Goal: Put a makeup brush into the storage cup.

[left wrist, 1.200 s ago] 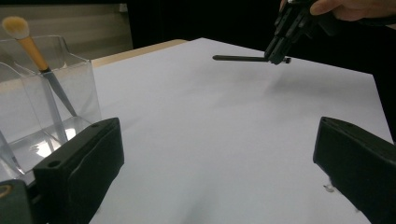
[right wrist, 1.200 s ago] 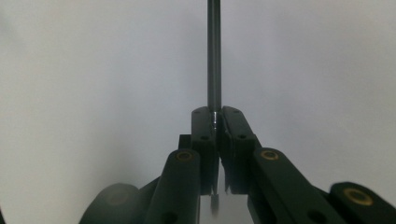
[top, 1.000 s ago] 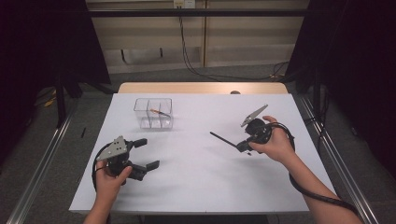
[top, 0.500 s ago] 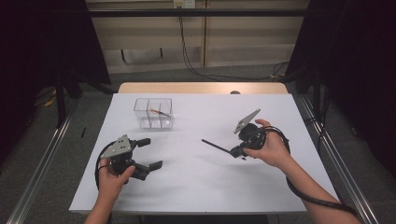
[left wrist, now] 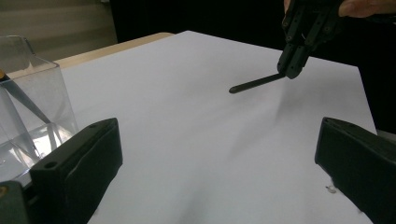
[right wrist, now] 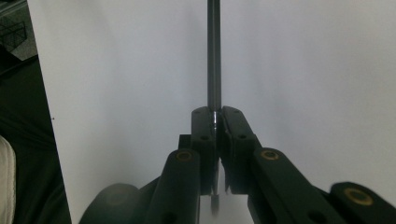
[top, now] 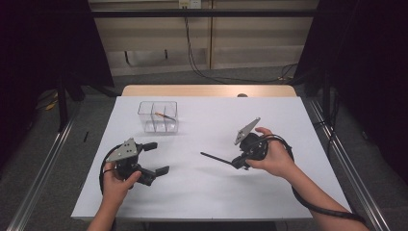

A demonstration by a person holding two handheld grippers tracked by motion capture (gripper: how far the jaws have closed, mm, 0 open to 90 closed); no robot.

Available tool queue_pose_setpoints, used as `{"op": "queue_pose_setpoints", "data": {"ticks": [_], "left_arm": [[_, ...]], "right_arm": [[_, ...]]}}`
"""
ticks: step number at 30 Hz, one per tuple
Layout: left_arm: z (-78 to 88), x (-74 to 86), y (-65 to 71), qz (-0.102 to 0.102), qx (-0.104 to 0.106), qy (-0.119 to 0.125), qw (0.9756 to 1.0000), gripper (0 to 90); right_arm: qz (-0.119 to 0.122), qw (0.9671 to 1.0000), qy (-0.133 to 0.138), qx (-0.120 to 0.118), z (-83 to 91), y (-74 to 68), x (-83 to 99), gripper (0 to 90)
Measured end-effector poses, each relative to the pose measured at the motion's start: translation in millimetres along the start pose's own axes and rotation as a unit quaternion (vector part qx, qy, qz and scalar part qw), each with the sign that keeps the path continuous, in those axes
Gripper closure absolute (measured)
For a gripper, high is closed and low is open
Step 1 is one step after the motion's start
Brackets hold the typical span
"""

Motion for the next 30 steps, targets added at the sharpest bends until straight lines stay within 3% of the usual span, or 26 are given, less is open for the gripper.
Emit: {"op": "queue_pose_setpoints", "data": {"ticks": [18,30], "left_arm": [[-19.8,-8.6,9.9,-0.018,0.036,-0.035,0.9986,0.8],[-40.0,-16.3,15.2,-0.034,0.068,-0.070,0.9947,0.7]], "right_arm": [[0.045,0.9986,-0.010,-0.025,-10.3,-19.4,-5.8,84.8],[0.051,0.9982,-0.014,-0.028,-9.7,-21.0,-5.9,84.8]]}}
Point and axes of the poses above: each handheld gripper's, and its own axes: z roughly backward along the jaws, x roughly out of its underside, y roughly to its right, the point moved 4 cm from there along -z, roughly forward along the jaws
